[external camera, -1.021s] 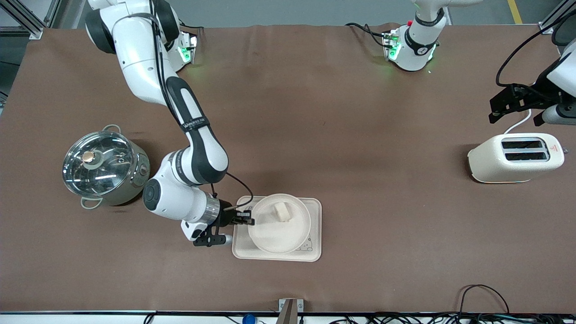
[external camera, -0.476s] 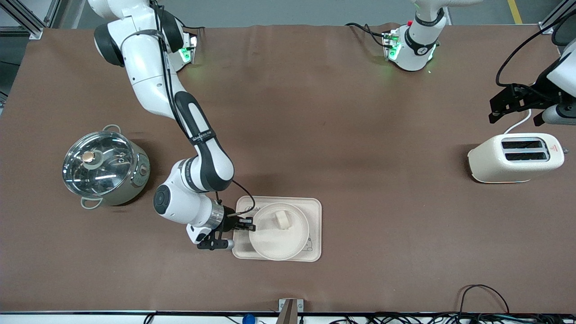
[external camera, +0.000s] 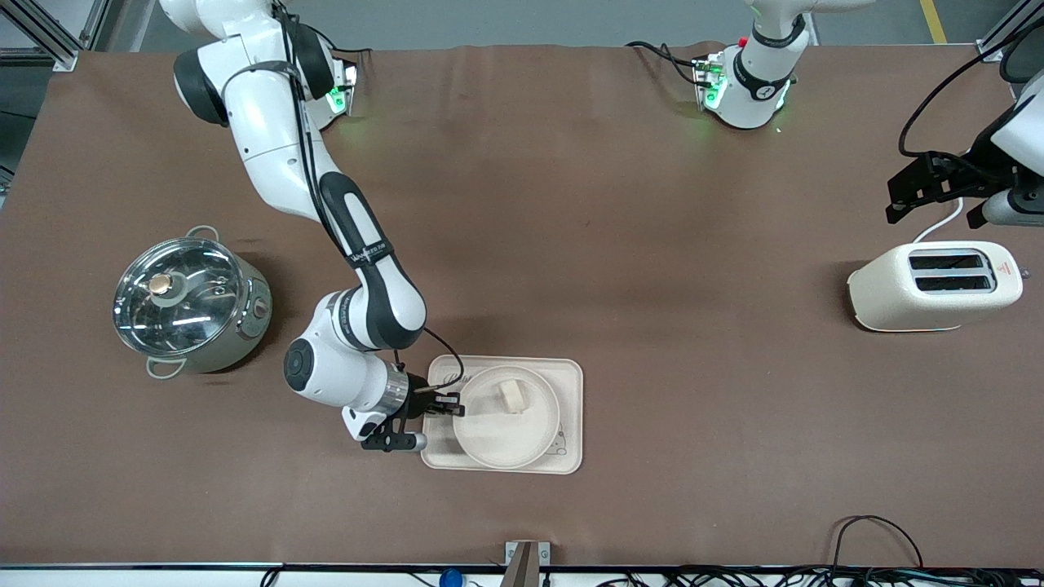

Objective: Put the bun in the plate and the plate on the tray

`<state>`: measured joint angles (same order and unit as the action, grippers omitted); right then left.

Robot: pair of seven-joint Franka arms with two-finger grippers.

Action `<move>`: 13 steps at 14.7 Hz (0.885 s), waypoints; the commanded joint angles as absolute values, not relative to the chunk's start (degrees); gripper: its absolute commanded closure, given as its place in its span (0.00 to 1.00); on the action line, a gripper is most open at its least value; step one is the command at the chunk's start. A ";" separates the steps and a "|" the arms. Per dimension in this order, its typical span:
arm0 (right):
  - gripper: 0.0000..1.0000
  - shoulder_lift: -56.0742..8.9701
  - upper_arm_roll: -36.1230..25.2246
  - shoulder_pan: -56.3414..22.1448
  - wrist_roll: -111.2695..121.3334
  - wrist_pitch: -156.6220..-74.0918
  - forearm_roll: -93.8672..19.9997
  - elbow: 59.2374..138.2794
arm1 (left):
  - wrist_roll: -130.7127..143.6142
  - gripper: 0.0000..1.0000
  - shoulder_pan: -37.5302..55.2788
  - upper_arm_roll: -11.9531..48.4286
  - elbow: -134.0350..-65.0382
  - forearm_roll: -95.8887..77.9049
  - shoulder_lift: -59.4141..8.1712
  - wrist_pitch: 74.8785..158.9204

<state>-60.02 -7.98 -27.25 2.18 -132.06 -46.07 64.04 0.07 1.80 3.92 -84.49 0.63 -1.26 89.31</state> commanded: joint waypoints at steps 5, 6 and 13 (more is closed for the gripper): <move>0.48 -61.35 -6.86 -26.37 2.02 -131.57 -47.11 62.84 | -0.09 0.00 1.58 3.96 -83.14 0.18 -1.84 87.98; 0.27 -61.00 -6.94 -26.28 2.11 -131.31 -46.85 62.75 | 0.00 0.00 1.58 3.96 -83.23 0.18 -1.85 87.98; 0.00 -50.90 -11.85 -25.75 1.67 -120.78 -33.69 62.93 | -0.26 0.00 1.50 3.96 -83.23 0.09 -1.76 87.89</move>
